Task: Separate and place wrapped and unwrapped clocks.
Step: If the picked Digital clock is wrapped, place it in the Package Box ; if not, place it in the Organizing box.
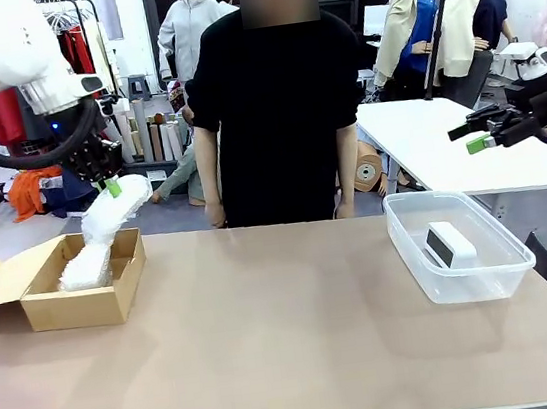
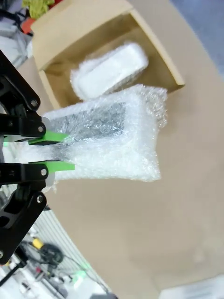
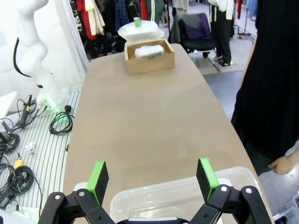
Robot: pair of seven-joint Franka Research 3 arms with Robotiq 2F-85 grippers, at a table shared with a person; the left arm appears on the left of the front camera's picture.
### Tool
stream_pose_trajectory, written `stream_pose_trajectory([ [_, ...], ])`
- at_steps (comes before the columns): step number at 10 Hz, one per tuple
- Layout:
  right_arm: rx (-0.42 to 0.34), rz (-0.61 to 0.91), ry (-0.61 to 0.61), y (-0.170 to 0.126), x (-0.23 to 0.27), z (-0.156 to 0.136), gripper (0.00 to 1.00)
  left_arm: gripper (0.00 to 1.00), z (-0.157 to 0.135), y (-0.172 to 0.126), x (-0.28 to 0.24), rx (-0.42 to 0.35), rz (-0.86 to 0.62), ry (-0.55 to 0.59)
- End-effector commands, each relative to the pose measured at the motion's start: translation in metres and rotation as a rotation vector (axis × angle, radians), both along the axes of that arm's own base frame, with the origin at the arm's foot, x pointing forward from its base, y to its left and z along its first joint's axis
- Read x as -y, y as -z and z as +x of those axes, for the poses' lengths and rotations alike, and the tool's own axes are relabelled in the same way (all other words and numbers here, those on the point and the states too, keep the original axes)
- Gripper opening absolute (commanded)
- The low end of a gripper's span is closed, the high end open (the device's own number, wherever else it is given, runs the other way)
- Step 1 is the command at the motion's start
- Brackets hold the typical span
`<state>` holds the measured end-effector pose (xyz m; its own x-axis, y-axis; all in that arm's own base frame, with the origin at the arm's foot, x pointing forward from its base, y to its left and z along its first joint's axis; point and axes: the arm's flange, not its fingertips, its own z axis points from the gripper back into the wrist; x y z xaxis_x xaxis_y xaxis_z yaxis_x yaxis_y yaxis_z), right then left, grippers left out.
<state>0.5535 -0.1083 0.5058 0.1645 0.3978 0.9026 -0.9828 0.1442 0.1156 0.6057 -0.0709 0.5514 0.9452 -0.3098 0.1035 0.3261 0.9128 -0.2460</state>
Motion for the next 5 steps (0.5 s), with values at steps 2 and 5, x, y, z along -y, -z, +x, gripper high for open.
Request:
stream_pose_trajectory([
  [2, -0.002, -0.003, -0.001, -0.002, -0.001, -0.001, 1.00, 0.00, 0.000, 0.030, -0.015, -0.006, -0.080, -0.148],
  [5, -0.002, -0.003, -0.001, -0.002, -0.001, -0.001, 1.00, 0.00, -0.001, 0.063, -0.039, -0.036, -0.130, -0.240],
])
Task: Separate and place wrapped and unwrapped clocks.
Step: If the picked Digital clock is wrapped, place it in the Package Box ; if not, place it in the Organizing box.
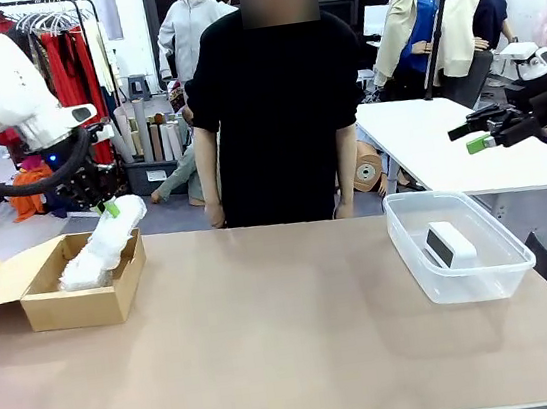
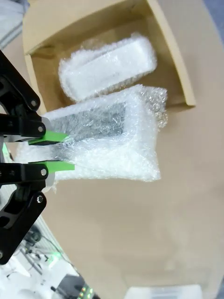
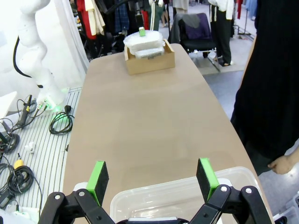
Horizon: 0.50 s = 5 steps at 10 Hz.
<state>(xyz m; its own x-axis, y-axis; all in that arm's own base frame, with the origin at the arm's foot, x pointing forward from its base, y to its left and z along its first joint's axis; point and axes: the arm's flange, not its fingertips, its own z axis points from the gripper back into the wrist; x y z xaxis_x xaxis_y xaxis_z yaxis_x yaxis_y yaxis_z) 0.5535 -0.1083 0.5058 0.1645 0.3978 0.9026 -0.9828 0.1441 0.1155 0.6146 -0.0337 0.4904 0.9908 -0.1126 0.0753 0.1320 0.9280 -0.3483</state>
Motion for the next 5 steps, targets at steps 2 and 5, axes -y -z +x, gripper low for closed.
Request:
stream_pose_trajectory([
  [2, -0.002, -0.003, -0.001, -0.002, -0.001, -0.001, 1.00, 0.00, -0.008, 0.022, -0.008, -0.012, -0.020, -0.042],
  [5, -0.002, -0.003, -0.001, -0.002, -0.001, -0.001, 1.00, 0.00, -0.004, 0.026, -0.010, -0.026, -0.003, -0.031],
])
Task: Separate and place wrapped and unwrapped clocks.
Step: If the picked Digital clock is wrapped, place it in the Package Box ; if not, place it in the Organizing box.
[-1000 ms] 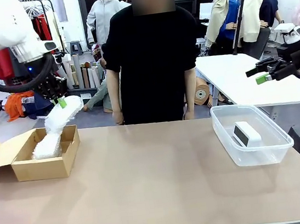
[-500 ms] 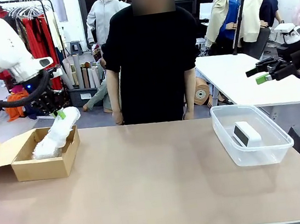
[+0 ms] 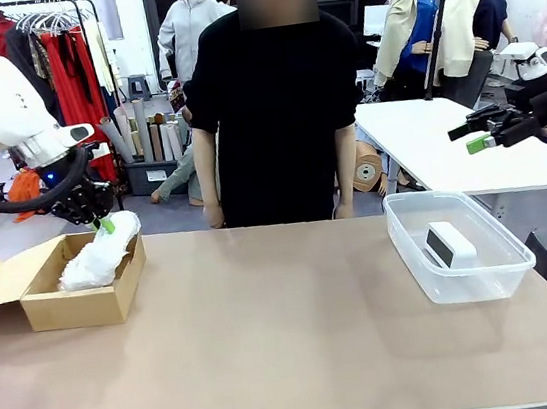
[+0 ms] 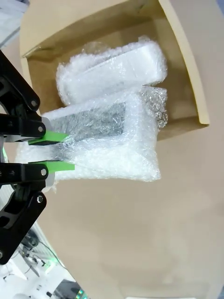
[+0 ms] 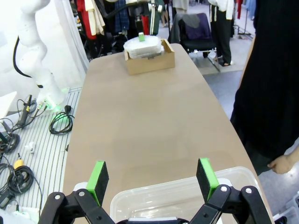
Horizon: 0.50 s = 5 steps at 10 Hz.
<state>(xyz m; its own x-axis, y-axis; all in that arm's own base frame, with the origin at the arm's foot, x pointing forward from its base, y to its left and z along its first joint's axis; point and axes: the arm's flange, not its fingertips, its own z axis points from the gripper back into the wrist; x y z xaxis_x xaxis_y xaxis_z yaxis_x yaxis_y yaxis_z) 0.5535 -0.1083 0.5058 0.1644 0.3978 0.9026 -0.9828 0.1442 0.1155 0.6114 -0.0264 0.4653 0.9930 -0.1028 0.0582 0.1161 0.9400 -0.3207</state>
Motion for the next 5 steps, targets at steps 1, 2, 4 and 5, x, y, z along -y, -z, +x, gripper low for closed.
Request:
stream_pose_trajectory([
  [1, -0.002, -0.003, -0.001, -0.002, -0.001, -0.001, 1.00, 0.00, 0.000, 0.001, -0.003, -0.012, -0.035, -0.020],
  [2, -0.002, -0.003, -0.001, -0.002, -0.001, -0.001, 1.00, 0.00, 0.000, 0.000, 0.000, 0.000, 0.000, 0.000],
  [4, -0.002, -0.003, -0.001, -0.002, -0.001, -0.001, 1.00, 0.00, 0.011, 0.000, -0.010, -0.028, -0.148, 0.011],
  [5, -0.002, -0.003, -0.001, -0.002, -0.001, -0.001, 1.00, 0.00, 0.016, 0.006, -0.017, -0.043, -0.185, 0.014],
])
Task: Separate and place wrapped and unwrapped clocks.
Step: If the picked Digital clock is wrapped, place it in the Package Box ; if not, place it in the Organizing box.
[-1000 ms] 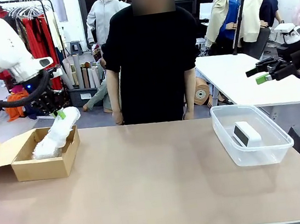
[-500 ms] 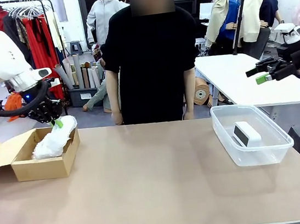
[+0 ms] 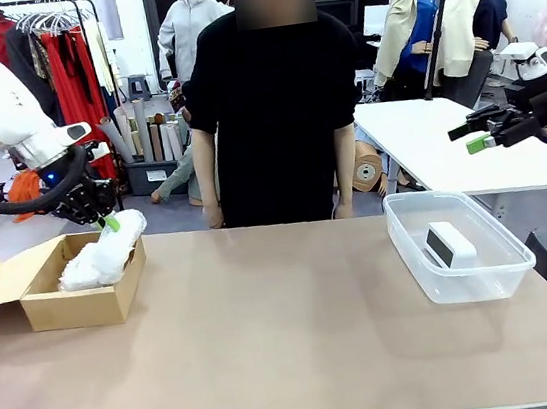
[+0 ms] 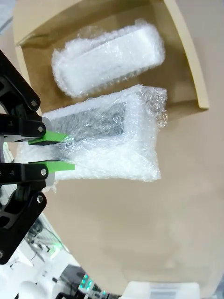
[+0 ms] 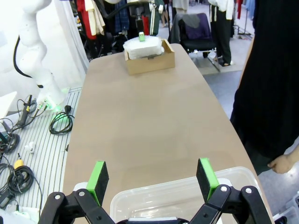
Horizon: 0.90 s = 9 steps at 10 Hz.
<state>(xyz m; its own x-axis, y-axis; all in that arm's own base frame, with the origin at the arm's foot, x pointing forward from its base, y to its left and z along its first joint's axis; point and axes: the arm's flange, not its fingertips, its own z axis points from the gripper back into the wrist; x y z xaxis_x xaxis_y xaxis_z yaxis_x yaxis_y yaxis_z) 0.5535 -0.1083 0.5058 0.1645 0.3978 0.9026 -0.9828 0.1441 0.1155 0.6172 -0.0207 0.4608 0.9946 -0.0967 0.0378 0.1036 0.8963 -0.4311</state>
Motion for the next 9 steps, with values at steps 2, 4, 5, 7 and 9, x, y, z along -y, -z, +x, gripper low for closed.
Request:
stream_pose_trajectory([
  [2, -0.002, -0.003, -0.001, -0.002, -0.001, -0.001, 1.00, 0.00, 0.013, 0.014, -0.022, -0.016, -0.108, -0.020],
  [4, -0.002, -0.003, -0.001, -0.002, -0.001, -0.001, 1.00, 0.00, 0.011, 0.022, -0.038, -0.017, -0.110, -0.081],
  [5, -0.002, -0.003, -0.001, -0.002, -0.001, -0.001, 1.00, 0.00, 0.009, 0.025, -0.045, -0.015, -0.105, -0.104],
  [7, -0.002, -0.003, -0.001, -0.002, -0.001, -0.001, 1.00, 0.00, 0.007, 0.035, -0.055, -0.043, -0.086, -0.141],
  [9, -0.002, -0.003, -0.001, -0.002, -0.001, -0.001, 1.00, 0.00, 0.006, 0.046, -0.077, -0.070, -0.047, -0.230],
])
